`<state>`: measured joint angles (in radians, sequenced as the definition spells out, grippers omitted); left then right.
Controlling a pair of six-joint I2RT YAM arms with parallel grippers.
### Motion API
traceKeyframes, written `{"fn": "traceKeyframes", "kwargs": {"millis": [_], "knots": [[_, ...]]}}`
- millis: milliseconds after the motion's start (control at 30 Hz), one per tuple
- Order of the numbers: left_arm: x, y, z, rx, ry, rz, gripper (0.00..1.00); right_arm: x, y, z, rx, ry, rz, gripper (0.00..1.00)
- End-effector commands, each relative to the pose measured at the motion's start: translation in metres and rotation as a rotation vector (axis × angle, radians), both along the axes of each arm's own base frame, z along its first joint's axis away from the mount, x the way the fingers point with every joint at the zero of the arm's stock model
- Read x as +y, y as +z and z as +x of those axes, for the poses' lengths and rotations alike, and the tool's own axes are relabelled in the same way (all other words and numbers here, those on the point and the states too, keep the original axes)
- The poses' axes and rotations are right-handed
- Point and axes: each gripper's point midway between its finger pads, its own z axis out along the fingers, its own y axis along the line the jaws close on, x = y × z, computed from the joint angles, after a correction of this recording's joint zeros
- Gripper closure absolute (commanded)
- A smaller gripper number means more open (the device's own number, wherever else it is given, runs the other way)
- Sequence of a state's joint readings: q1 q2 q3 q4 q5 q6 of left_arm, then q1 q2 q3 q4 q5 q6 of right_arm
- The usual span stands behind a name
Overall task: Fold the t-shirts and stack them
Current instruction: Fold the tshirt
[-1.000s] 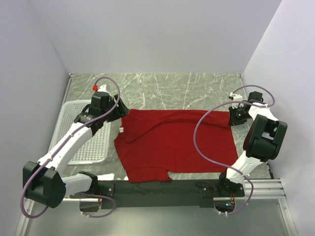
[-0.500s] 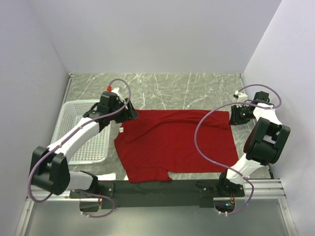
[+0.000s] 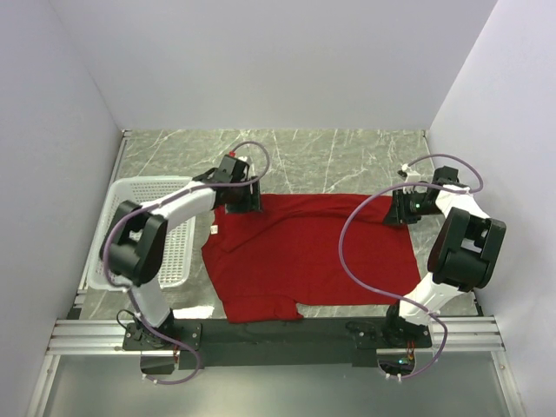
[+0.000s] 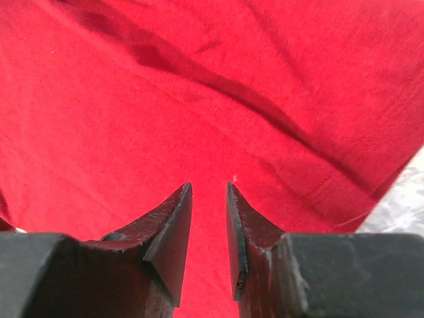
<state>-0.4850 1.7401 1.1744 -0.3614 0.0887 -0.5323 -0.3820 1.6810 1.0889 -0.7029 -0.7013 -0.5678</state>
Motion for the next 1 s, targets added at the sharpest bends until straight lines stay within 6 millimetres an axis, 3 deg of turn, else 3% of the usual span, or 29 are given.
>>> {"fn": "traceKeyframes", "kwargs": {"millis": [0,200,333,633,767,867,967], "knots": [[-0.008,0.008,0.027,-0.06,-0.023,0.039,0.33,0.005,0.014,0.004,-0.055,-0.005,0.016,0.66],[-0.011,-0.012,0.049,-0.026,-0.046,0.117,0.4,0.006,0.015,0.002,-0.061,-0.009,0.015,0.65],[-0.01,-0.027,0.052,0.002,-0.051,0.153,0.45,0.007,0.015,0.001,-0.061,-0.012,0.021,0.65],[-0.015,-0.033,0.043,0.026,-0.093,0.124,0.54,0.006,0.016,0.003,-0.058,-0.018,0.024,0.65],[-0.015,-0.028,0.041,0.01,-0.096,0.113,0.79,0.007,0.017,0.003,-0.058,-0.018,0.026,0.65],[-0.013,-0.019,0.038,-0.007,-0.099,0.105,0.91,0.007,0.017,0.003,-0.056,-0.017,0.023,0.65],[-0.011,-0.009,0.033,-0.028,-0.109,0.1,0.96,0.006,0.016,0.002,-0.053,-0.02,0.022,0.65]]}}
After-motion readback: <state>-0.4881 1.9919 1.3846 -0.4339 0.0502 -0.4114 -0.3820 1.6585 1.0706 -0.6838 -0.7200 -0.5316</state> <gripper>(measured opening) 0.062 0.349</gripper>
